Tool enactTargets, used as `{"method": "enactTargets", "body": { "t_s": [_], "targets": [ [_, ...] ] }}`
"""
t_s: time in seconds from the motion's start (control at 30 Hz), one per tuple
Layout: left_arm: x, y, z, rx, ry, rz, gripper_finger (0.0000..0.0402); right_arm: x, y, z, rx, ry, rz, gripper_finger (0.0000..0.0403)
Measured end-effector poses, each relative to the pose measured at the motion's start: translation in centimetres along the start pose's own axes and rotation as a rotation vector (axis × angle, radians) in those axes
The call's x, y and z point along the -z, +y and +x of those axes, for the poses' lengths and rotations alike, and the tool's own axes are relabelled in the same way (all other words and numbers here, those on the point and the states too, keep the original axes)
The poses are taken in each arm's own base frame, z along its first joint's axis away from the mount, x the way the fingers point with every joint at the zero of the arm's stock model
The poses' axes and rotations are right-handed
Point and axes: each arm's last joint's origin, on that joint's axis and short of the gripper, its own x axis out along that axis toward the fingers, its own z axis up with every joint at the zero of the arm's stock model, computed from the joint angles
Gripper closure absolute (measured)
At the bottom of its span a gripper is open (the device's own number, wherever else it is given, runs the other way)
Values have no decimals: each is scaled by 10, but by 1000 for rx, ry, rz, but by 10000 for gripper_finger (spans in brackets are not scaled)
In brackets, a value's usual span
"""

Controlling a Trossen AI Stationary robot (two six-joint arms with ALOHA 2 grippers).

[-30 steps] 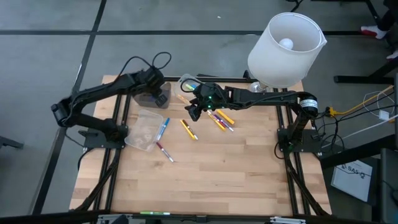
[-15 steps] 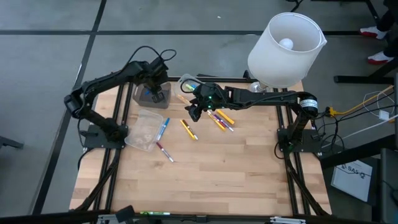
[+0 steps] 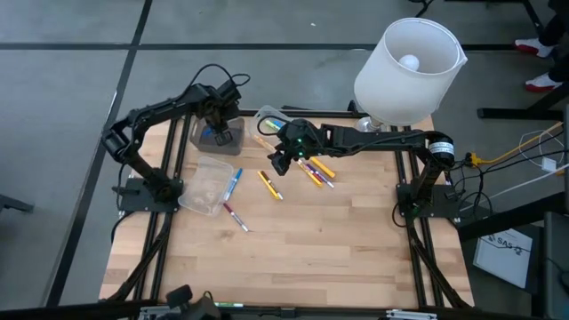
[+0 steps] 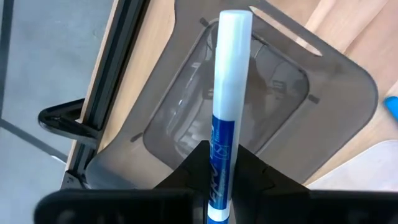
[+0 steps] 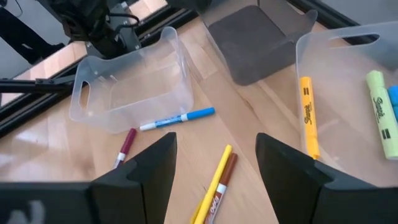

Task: Pick & Place Markers
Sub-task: Put the blue marker into the black bin

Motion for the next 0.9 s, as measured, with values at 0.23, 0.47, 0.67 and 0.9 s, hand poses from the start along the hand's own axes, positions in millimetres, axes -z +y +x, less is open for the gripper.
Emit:
{"method": "enactTargets", "body": {
  "t_s": [0.23, 0.47, 0.67, 0.9],
  "targets": [
    [3, 8, 2, 12, -2, -3, 372, 0, 0, 0, 1, 2, 1, 186],
    [3, 9, 3, 7, -12, 59, 372, 0, 0, 0, 1, 2, 0, 186],
    [9, 4, 22, 2, 4, 62, 372, 0, 0, 0, 1, 1, 0, 186],
    [16, 5, 35, -12, 17, 44, 371, 0, 0, 0, 1, 1, 1, 186]
  ]
}}
